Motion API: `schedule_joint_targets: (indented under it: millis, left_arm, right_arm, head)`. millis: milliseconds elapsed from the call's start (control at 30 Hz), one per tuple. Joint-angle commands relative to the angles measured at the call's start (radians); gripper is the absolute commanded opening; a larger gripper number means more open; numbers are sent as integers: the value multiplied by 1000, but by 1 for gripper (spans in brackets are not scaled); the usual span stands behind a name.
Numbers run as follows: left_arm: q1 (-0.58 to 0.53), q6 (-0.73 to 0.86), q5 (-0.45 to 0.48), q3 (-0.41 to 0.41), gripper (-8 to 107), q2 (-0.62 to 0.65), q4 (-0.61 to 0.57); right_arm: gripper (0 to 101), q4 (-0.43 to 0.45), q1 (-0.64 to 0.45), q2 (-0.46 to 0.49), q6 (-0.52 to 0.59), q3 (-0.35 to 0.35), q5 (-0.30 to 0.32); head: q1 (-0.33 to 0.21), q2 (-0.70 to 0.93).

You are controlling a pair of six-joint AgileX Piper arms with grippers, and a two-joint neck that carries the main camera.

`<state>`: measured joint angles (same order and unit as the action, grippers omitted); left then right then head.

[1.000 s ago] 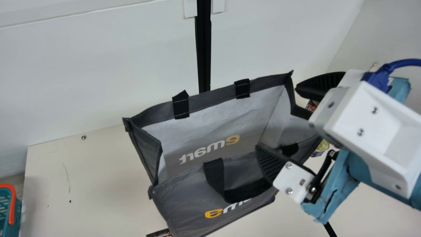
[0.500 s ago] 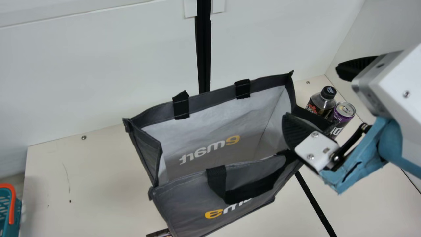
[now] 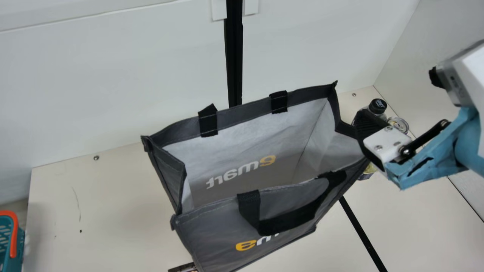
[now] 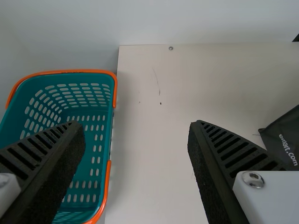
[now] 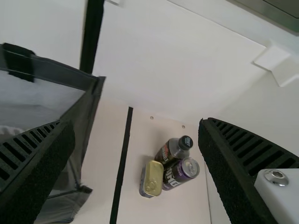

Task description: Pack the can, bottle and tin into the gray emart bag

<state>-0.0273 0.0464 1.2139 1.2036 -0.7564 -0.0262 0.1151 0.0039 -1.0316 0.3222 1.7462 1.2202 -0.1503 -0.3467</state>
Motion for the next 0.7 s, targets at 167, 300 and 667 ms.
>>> schedule_joint_targets:
  millis: [167, 300, 667]
  left_arm:
    - [0, 0, 0, 0, 90, 0, 0]
    - [0, 0, 0, 0, 90, 0, 0]
    - [0, 0, 0, 0, 90, 0, 0]
  right_arm:
    - [91, 17, -80, -8, -4, -2, 0]
    - [91, 30, -118, -10, -4, -6, 0]
    - [91, 48, -224, -7, -6, -51, 0]
  head:
    - [-24, -2]
    - [-24, -2]
    - [-24, -2]
